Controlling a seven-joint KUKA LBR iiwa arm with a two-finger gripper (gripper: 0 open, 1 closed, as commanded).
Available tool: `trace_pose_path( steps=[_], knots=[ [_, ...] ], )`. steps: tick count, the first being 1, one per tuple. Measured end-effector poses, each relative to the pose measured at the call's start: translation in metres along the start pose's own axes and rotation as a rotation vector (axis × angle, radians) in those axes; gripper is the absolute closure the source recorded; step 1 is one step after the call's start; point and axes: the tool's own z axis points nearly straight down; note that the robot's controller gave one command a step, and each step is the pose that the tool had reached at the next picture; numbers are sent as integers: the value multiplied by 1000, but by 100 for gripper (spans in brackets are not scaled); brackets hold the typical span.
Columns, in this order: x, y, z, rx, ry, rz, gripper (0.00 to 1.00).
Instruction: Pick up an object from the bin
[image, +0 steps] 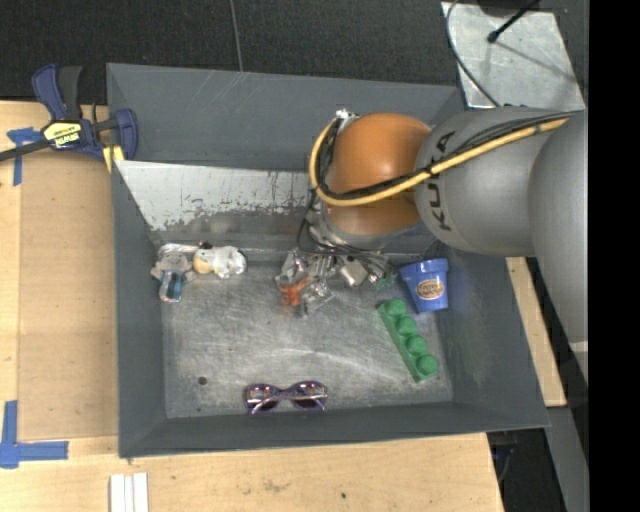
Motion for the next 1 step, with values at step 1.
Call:
trace_pose_path(
  steps=[1],
  knots=[
    [0, 0, 0, 0, 0, 1, 100]
  ],
)
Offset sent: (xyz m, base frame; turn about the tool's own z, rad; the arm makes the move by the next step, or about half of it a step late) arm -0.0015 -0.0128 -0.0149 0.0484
